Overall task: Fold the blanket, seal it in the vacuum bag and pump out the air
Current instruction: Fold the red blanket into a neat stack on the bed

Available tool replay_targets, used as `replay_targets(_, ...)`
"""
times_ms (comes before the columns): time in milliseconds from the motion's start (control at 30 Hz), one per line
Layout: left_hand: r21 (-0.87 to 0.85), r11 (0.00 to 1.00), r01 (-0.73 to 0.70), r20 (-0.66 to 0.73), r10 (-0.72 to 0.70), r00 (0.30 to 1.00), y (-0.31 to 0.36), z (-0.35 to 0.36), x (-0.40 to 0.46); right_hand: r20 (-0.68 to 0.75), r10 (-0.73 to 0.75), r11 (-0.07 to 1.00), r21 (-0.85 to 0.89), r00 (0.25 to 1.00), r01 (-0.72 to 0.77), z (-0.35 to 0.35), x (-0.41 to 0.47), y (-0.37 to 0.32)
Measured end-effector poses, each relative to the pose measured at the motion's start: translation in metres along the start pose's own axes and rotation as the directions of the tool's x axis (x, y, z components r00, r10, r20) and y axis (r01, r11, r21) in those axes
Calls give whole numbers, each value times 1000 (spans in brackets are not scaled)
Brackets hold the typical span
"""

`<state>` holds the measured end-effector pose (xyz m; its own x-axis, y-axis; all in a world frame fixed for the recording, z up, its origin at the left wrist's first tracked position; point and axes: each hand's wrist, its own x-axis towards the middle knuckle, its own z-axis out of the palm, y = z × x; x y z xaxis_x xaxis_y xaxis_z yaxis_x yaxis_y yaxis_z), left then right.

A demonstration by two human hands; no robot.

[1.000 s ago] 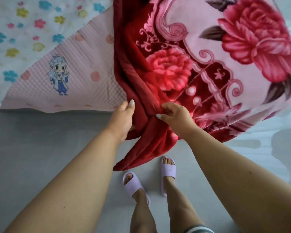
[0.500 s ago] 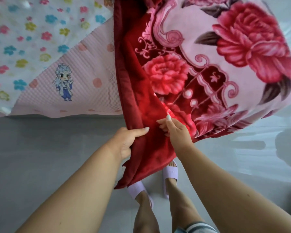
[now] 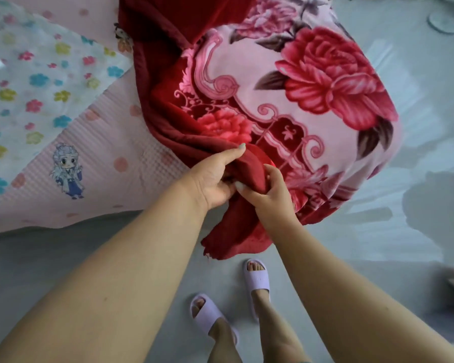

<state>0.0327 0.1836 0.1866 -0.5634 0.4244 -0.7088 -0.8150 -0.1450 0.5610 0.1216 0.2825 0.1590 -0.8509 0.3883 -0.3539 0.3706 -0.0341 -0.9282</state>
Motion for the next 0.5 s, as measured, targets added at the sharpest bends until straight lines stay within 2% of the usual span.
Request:
replay_targets(100,208,975,-76,117,53,992,-6,-15,3,4,-44,998,45,999,44,-16,21,-9)
replay_targets(200,169,978,-120,267,72,961,-33,-30,0,63,-113,991,-61,992,117,-15,37,-15)
replay_targets(300,45,979,-198,179,187,966,-64,-31,8,185,-96,962,-233,978,138,-11,45,-15)
replay_targets(400,51,980,-193,30,191,981,-83,-31,8,286,-36,958,-263,957,114,-22,46,-12)
replay_targets(500,37,965,-261,-131,264,956,-89,-42,3,306,-133,909,-341,943,239,-26,41,-6)
